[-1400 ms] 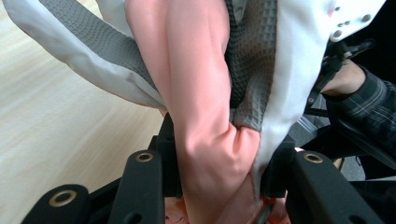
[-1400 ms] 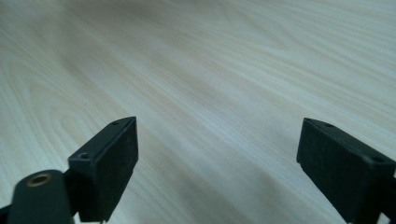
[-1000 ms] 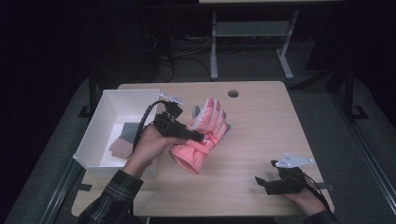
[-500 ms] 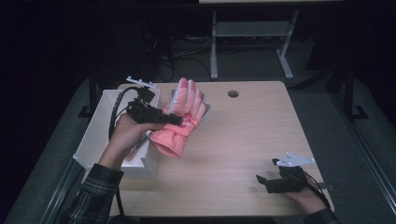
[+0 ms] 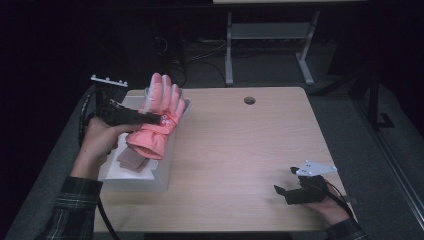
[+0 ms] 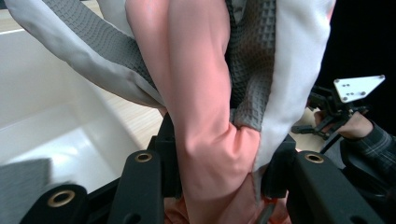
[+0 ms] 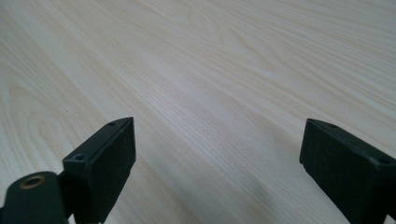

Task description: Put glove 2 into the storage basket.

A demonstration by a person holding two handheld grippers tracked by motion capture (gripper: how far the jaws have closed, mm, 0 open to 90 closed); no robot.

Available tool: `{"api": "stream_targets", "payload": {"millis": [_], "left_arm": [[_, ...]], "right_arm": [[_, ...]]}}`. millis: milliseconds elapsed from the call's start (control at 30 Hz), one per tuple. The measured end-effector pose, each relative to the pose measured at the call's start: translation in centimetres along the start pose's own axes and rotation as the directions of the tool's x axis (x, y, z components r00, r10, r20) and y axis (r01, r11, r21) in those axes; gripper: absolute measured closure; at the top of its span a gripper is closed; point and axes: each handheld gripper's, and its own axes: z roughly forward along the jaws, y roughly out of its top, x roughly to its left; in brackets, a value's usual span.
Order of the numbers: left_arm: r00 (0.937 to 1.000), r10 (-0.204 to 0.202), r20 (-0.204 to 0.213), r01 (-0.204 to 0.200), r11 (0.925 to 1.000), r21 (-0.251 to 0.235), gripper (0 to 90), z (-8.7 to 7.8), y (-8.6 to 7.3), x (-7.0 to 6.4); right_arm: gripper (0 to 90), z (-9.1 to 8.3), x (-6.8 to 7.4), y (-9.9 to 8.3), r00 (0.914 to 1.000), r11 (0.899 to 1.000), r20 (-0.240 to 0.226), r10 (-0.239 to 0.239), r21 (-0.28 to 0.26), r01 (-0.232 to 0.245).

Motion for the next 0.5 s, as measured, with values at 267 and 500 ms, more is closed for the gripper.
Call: {"api": "stream_targets", "payload": {"millis": [267,500], "left_arm": [[0.9966,-0.065,-0.050,0.064,0.9976,-0.025,59.3,-1.6,-1.4,3.4],[0.9898,-0.109,-0.092,0.110,0.9940,-0.001,59.3,-0.7,-2.9,5.7]], "right_arm": [[10.4,0.2,0.0,0.1,1.0000,1.000,0.000,-0.007,0.006,0.007],[10.4,0.4,0.0,0.0,1.0000,1.000,-0.002,-0.008,0.014,0.008]]}}
